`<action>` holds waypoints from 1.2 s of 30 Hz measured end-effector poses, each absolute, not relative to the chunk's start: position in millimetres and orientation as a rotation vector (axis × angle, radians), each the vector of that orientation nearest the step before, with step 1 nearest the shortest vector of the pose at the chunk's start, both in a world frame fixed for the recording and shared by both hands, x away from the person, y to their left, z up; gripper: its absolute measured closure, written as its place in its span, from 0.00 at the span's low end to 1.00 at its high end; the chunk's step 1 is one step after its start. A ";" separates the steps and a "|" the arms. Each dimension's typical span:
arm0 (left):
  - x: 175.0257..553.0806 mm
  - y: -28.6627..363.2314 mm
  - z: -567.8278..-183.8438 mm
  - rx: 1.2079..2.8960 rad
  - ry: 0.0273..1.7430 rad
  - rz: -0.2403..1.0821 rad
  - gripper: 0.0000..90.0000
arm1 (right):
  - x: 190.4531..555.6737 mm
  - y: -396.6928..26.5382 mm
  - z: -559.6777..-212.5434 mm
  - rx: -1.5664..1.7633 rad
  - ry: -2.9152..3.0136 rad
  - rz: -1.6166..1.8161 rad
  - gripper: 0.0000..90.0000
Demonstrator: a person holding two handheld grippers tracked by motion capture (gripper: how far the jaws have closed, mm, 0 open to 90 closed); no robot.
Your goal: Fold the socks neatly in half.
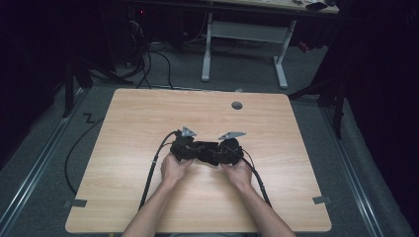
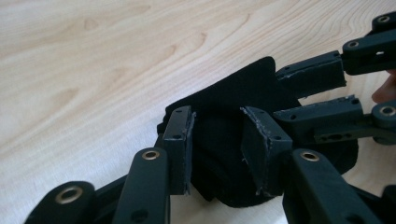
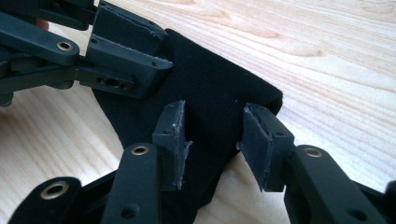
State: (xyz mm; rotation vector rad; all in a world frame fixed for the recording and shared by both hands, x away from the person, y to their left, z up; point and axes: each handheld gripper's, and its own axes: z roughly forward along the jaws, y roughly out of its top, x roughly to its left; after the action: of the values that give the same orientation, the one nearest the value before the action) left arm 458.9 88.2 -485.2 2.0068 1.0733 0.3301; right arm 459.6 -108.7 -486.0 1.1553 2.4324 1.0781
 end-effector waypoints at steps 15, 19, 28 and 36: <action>453.3 93.4 -467.8 1.944 1.054 0.372 0.57 | 456.9 -113.9 -469.1 1.099 2.377 1.091 0.63; 448.6 98.2 -458.5 1.910 1.048 0.382 0.54 | 453.9 -118.9 -463.7 1.105 2.359 1.129 0.62; 431.8 112.1 -444.8 1.887 1.043 0.411 0.52 | 444.2 -139.7 -452.6 1.101 2.305 1.211 0.62; 415.2 131.3 -438.3 1.857 1.051 0.442 0.51 | 431.0 -155.8 -452.0 1.108 2.281 1.220 0.62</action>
State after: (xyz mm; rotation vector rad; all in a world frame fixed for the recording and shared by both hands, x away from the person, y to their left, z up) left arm 415.2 131.3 -438.3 1.8570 1.0511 0.4421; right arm 431.0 -155.8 -452.0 1.1082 2.2810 1.2203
